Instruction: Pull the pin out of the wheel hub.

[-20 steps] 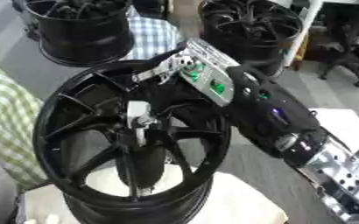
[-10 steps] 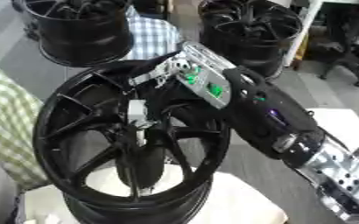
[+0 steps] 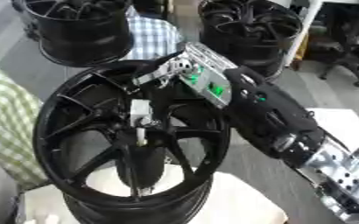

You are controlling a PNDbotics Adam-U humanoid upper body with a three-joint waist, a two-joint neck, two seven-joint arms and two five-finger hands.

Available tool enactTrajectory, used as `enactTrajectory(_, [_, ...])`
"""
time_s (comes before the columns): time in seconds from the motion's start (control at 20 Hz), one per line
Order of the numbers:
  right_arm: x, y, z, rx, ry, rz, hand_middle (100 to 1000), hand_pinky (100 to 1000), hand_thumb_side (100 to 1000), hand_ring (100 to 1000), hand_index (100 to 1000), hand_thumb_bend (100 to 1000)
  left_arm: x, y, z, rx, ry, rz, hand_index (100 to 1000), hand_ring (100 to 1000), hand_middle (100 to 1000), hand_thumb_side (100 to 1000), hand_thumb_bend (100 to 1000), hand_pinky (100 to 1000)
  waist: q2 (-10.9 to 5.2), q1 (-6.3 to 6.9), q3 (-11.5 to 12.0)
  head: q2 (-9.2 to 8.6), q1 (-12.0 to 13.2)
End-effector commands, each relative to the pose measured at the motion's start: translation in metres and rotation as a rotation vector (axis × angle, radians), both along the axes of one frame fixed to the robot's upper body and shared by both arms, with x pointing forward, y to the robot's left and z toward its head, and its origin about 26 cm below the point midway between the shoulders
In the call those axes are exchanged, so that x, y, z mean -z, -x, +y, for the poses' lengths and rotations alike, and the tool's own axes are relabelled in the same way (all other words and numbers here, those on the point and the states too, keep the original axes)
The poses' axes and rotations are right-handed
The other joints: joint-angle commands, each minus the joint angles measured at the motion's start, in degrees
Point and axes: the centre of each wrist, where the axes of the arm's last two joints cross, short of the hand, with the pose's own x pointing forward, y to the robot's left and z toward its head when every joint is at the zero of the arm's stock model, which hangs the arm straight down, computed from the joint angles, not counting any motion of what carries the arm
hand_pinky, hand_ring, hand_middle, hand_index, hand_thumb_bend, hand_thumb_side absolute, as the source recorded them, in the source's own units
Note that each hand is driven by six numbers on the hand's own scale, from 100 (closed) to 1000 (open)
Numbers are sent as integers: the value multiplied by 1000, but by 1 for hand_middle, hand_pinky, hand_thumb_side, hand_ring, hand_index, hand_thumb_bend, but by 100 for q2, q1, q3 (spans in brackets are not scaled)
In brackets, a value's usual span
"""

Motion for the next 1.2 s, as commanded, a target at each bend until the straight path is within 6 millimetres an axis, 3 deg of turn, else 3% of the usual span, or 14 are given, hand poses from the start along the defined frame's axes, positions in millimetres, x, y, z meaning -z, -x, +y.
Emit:
enactTrajectory(0.05, [-20,1,-2,-9,-17,-51,466,588,258,533,712,137,-13,-6,5,10,-27,-33,803,733,682,660,418,704,-74,51,2,7,-2])
enactTrajectory(0.4, [-26,4,-1,-19,-35,-57,439,560,238,504,698,123,-13,-6,5,9,-27,-33,804,733,682,660,419,704,-77,50,-3,7,1])
enactTrajectory(0.45, [-26,4,-1,-20,-36,-58,418,516,216,455,685,114,-13,-6,5,9,-27,-33,805,733,683,660,423,704,-78,50,-4,7,2])
enactTrajectory(0.85, [-77,14,-4,-53,-72,-146,408,502,191,433,675,118,-11,-1,10,0,-37,-20,807,734,684,661,426,704,-143,4,-86,7,49])
enactTrajectory(1.05, [-106,15,-20,-7,-90,-201,410,505,178,436,677,127,-10,2,14,-9,-41,-14,807,734,684,662,427,704,-176,-24,-156,7,82])
enactTrajectory(1.2, [-118,16,-49,76,-106,-246,409,509,168,436,674,123,-10,3,15,-19,-40,-14,807,734,684,662,425,703,-173,-29,-224,7,133])
